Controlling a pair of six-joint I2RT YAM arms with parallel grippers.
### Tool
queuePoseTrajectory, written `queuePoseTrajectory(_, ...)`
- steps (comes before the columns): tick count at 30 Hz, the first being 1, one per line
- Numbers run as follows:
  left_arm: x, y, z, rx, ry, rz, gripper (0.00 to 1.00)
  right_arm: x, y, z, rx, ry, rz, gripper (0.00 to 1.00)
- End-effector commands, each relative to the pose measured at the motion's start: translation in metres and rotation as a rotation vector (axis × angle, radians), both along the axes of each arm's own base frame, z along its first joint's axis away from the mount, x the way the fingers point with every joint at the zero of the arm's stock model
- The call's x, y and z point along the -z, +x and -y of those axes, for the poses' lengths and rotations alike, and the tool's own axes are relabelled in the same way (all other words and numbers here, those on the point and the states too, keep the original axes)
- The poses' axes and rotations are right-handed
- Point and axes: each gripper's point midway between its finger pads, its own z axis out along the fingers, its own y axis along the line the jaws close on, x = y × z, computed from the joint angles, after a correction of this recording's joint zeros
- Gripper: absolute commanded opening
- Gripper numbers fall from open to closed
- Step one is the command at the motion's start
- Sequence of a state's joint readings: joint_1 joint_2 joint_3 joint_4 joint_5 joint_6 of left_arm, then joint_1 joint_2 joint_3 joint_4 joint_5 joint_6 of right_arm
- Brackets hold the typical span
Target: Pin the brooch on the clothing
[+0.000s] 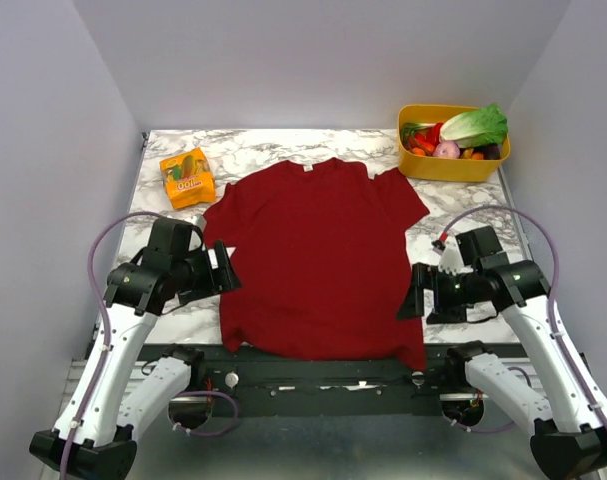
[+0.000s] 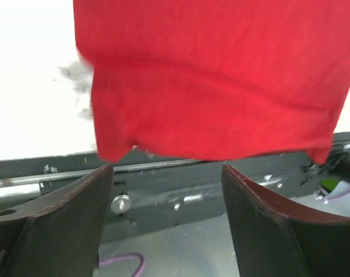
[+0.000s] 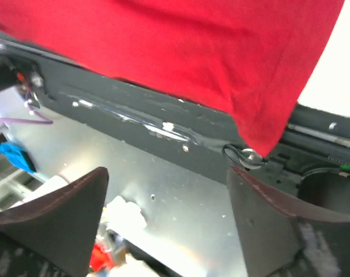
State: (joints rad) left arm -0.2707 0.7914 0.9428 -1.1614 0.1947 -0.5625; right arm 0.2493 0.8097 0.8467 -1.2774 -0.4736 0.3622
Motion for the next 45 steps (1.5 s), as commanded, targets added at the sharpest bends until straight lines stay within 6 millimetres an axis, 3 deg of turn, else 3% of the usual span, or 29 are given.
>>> queuePoseTrajectory(1, -0.024, 0.02, -0.009, 0.014, 0.077, 0.08, 0.87, -0.034, 0.016, -0.006, -0.069, 0.033, 0.118, 0.99)
queuePoseTrajectory(4, -0.025, 0.043, -0.004, 0.032, 0.086, 0.1, 0.89, -0.039, 0.044, -0.015, -0.075, 0.063, 0.193, 1.0)
queuePoseTrajectory(9, -0.015, 0.088, 0.013, 0.06, 0.069, 0.114, 0.89, -0.014, 0.1, -0.016, -0.066, -0.01, 0.272, 0.98)
queuePoseTrajectory(10, -0.011, 0.105, 0.017, 0.056, 0.071, 0.121, 0.89, -0.01, 0.107, -0.014, -0.065, -0.031, 0.274, 0.98)
queuePoseTrajectory(12, -0.006, 0.125, 0.021, 0.052, 0.076, 0.133, 0.87, 0.0, 0.14, -0.01, -0.04, -0.095, 0.303, 0.96)
queuePoseTrajectory(14, 0.001, 0.155, 0.024, 0.033, 0.095, 0.132, 0.74, 0.012, 0.171, -0.009, -0.018, -0.143, 0.32, 0.93)
queuePoseTrajectory(15, 0.003, 0.165, 0.027, 0.027, 0.092, 0.126, 0.56, 0.018, 0.184, -0.004, -0.003, -0.188, 0.317, 0.89)
queuePoseTrajectory(16, 0.006, 0.184, 0.032, 0.024, 0.098, 0.123, 0.47, 0.008, 0.203, -0.005, 0.008, -0.205, 0.351, 0.84)
queuePoseTrajectory(17, 0.009, 0.192, 0.036, 0.028, 0.09, 0.119, 0.39, 0.008, 0.216, -0.005, 0.013, -0.22, 0.359, 0.71)
queuePoseTrajectory(18, 0.012, 0.2, 0.038, 0.027, 0.091, 0.113, 0.23, 0.03, 0.228, 0.0, 0.024, -0.278, 0.295, 0.63)
queuePoseTrajectory(19, 0.019, 0.216, 0.041, 0.026, 0.098, 0.111, 0.16, 0.019, 0.248, -0.002, 0.037, -0.289, 0.325, 0.52)
queuePoseTrajectory(20, 0.025, 0.223, 0.04, 0.019, 0.114, 0.1, 0.12, 0.027, 0.257, -0.001, 0.035, -0.309, 0.305, 0.21)
queuePoseTrajectory(21, 0.029, 0.23, 0.039, 0.014, 0.134, 0.09, 0.06, 0.045, 0.268, 0.001, 0.035, -0.347, 0.264, 0.12)
queuePoseTrajectory(22, 0.037, 0.244, 0.039, 0.008, 0.159, 0.075, 0.0, 0.053, 0.277, 0.001, 0.037, -0.366, 0.25, 0.1)
queuePoseTrajectory(24, 0.048, 0.257, 0.033, -0.014, 0.204, 0.06, 0.0, 0.051, 0.303, 0.006, 0.068, -0.42, 0.267, 0.01)
queuePoseTrajectory(25, 0.058, 0.27, 0.031, -0.027, 0.233, 0.047, 0.0, 0.072, 0.31, 0.01, 0.07, -0.465, 0.223, 0.01)
queuePoseTrajectory(26, 0.063, 0.275, 0.029, -0.036, 0.249, 0.041, 0.0, 0.068, 0.323, 0.012, 0.087, -0.484, 0.242, 0.01)
queuePoseTrajectory(29, 0.084, 0.295, 0.024, -0.051, 0.307, 0.007, 0.0, 0.091, 0.336, 0.022, 0.095, -0.571, 0.195, 0.01)
queuePoseTrajectory(34, 0.106, 0.316, 0.011, -0.091, 0.34, -0.019, 0.0, 0.093, 0.363, 0.044, 0.173, -0.678, 0.209, 0.01)
queuePoseTrajectory(38, 0.112, 0.323, -0.012, -0.14, 0.343, -0.034, 0.0, 0.096, 0.381, 0.057, 0.224, -0.702, 0.224, 0.01)
queuePoseTrajectory(40, 0.116, 0.323, -0.021, -0.156, 0.351, -0.046, 0.0, 0.107, 0.386, 0.064, 0.224, -0.721, 0.208, 0.01)
queuePoseTrajectory(45, 0.126, 0.321, -0.043, -0.189, 0.371, -0.093, 0.0, 0.105, 0.39, 0.067, 0.198, -0.732, 0.178, 0.01)
